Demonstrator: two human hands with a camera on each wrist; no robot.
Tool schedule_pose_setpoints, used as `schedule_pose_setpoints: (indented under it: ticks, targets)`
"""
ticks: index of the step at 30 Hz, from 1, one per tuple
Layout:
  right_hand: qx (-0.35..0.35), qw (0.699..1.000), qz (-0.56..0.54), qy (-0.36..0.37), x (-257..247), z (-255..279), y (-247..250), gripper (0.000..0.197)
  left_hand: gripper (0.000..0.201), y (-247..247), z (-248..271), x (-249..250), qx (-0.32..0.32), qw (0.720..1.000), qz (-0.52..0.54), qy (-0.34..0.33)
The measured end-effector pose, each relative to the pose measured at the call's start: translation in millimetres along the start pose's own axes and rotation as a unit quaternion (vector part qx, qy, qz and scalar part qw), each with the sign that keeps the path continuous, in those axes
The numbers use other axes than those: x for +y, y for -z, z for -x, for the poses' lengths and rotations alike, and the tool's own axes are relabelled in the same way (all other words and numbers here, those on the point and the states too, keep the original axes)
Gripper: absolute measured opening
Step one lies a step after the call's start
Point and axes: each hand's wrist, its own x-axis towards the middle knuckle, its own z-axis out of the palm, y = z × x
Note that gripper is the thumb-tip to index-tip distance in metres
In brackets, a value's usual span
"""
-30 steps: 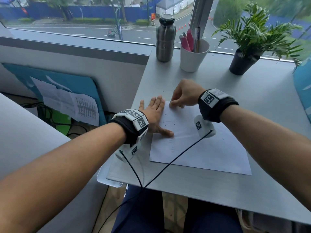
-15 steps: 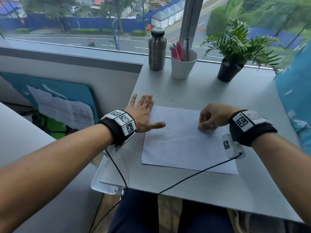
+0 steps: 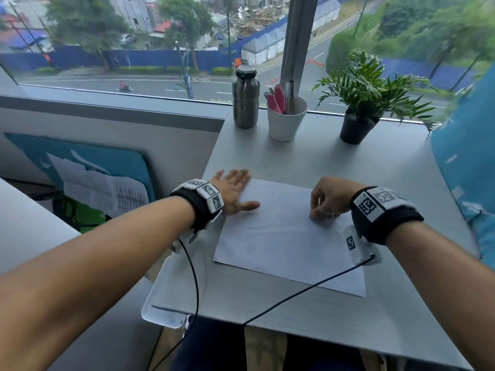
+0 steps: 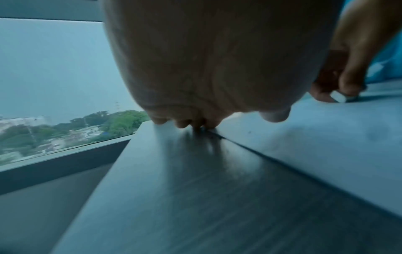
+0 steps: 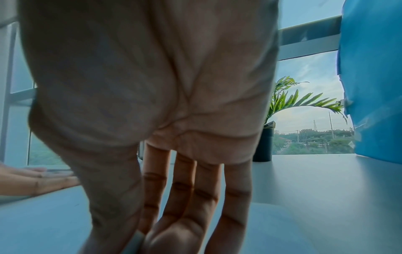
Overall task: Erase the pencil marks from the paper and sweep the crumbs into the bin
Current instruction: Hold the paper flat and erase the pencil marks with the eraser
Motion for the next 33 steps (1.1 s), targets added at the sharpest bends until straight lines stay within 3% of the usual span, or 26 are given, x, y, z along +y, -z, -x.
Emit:
schedule_pose_setpoints:
  ticks: [2,5,7,10,12,15,19,26,28,31,33]
  targets:
    - [0.002,1.000,-0.001,-0.002,1,-1,-1,0.012,0.098,7,2,3,0.017,1.000,0.008,0.013]
    - [0.001,1.000,-0.005,-0.003,2,0,-1,0.011,0.102,1,20,14,0.006,0.994,0.028,-0.108]
    - [-0.001,1.000,-0.005,-0.005,1,2,1,0.011,0.111,-8,34,14,-0.038,0.989,0.045,-0.138]
    - [0.003,1.000,0.018,-0.012,-4,6,0,0.011,0.128,-18,42,5,-0.047,0.993,0.068,-0.085]
    - [0.050,0.997,0.057,-0.003,-14,9,-5,0.011,0.134,-19,42,3,-0.038,0.995,0.069,-0.062]
    - [0.133,0.988,0.039,0.064,-42,10,-13,0.011,0.137,-18,41,6,-0.043,0.997,0.037,-0.047]
    - [0.175,0.974,-0.027,0.139,-83,-6,-15,0.009,0.141,-16,39,6,-0.044,0.999,0.012,-0.019]
    - [0.227,0.964,-0.067,0.119,-99,-35,-18,0.014,0.146,-24,36,-1,-0.042,0.998,0.046,-0.023]
    - [0.202,0.966,-0.048,0.151,-104,-31,-25,0.010,0.145,-24,36,-2,-0.049,0.997,0.059,-0.027]
    - [0.085,0.972,-0.002,0.218,-114,-16,-34,0.007,0.147,-25,37,-2,-0.052,0.995,0.079,-0.041]
    - [0.068,0.974,0.004,0.214,-115,-22,-28,0.010,0.148,-24,39,-1,-0.057,0.994,0.085,-0.045]
